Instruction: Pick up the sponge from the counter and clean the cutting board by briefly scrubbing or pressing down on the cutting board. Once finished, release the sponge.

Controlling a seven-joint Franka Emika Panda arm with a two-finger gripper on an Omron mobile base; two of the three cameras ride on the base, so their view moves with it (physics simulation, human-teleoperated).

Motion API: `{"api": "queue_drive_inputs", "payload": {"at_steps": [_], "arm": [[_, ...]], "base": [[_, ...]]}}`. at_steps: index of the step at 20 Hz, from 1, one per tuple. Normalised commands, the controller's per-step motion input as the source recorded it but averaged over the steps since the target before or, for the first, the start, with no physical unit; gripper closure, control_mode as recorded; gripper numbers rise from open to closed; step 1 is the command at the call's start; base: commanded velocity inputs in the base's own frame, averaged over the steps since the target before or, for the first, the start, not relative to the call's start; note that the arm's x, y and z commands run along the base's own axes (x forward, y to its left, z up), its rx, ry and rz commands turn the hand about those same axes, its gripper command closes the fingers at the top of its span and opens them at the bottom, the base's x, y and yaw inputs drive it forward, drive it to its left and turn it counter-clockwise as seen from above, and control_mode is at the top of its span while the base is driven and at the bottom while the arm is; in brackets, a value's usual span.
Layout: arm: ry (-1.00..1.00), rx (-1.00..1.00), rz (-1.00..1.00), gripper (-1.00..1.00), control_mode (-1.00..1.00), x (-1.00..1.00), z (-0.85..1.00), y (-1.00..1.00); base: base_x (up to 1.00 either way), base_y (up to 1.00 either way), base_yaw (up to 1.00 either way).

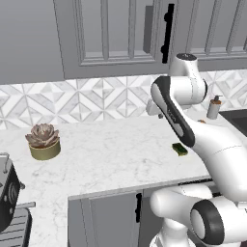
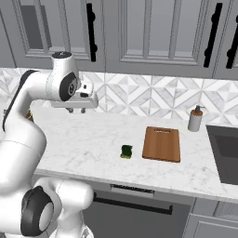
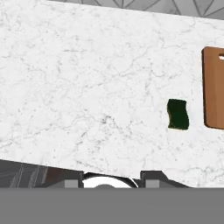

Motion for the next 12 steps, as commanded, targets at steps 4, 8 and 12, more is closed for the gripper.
{"api": "queue_drive_inputs", "payload": {"at_steps": [4, 8, 12], "arm": [[0.00, -0.03, 0.00, -1.00, -1.00, 0.00, 0.00, -0.22], [0.00, -0.04, 0.00, -1.00, -1.00, 0.00, -0.32, -0.66], [0.00, 0.00, 0.00, -1.00, -1.00, 0.00, -0.82, -0.75]], "base": [[0.00, 0.00, 0.00], [0.00, 0.00, 0.00], [0.00, 0.00, 0.00]]}}
